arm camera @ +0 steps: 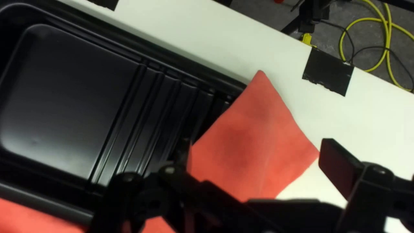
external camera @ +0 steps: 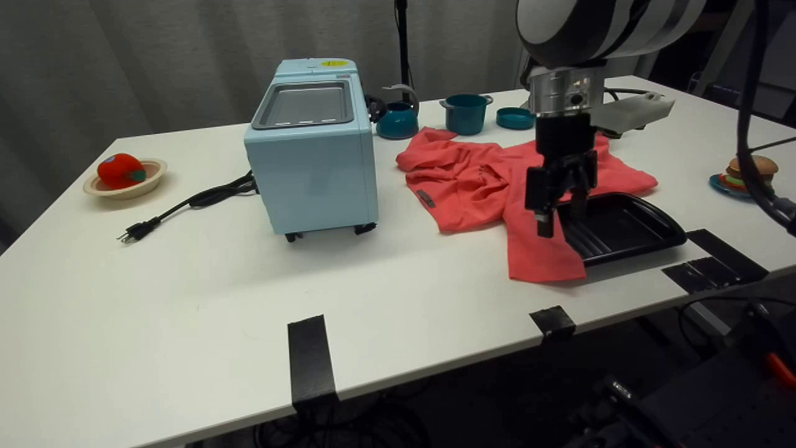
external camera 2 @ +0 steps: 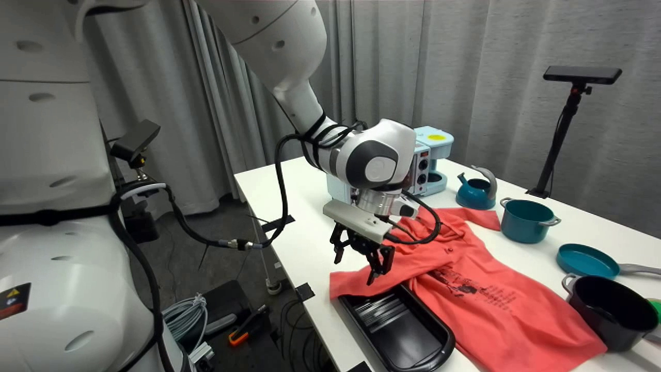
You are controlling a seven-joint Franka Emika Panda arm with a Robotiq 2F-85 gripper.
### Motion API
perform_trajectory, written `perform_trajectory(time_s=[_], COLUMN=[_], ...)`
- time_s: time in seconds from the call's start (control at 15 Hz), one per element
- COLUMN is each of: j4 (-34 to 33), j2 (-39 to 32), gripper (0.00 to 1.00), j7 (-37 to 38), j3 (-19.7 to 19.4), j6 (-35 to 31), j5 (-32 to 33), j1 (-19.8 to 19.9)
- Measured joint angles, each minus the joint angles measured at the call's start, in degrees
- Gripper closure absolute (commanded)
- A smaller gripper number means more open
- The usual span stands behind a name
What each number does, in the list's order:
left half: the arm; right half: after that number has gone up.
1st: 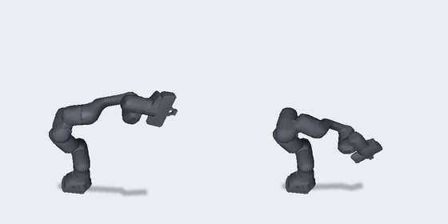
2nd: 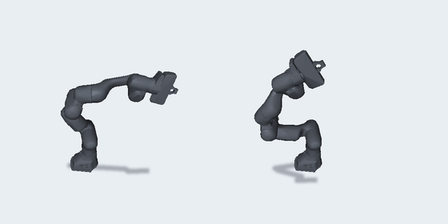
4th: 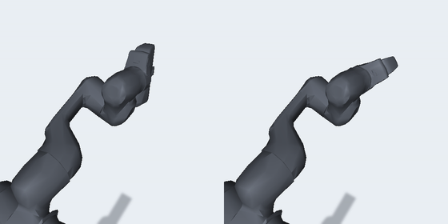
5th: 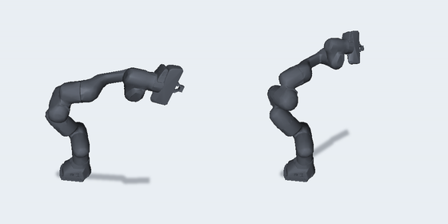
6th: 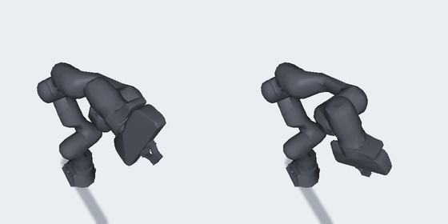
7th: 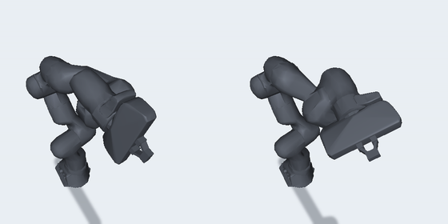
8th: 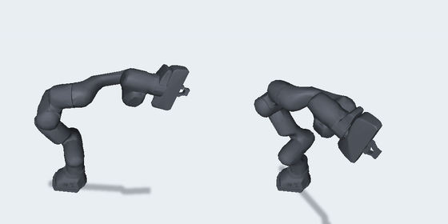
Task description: Fold the orange shirt
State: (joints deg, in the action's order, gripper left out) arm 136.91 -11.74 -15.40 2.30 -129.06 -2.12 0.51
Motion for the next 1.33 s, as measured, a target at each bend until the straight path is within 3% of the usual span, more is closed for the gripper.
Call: perform_trajectory(time_s=[0.13,0.2,0.27,0.93,1.27,1.33], j4=[-0.2,-0.3,-0.5,-2.2,-2.0,-1.9], j2=[-2.2,-3.3,-4.3,-7.9,-7.1,-7.0], gripper=[0.01,0.09,0.25,0.97,0.94,0.5], j7=[0.0,0.0,0.0,0.1,0.5,0.7], j3=[0.0,0.0,0.1,1.3,1.6,1.6], j6=[0.0,0.0,0.0,0.3,0.6,0.6], j5=[0.7,0.9,1.0,2.6,2.8,3.0], j1=[0.0,0.0,0.0,-0.3,-0.3,-0.3])
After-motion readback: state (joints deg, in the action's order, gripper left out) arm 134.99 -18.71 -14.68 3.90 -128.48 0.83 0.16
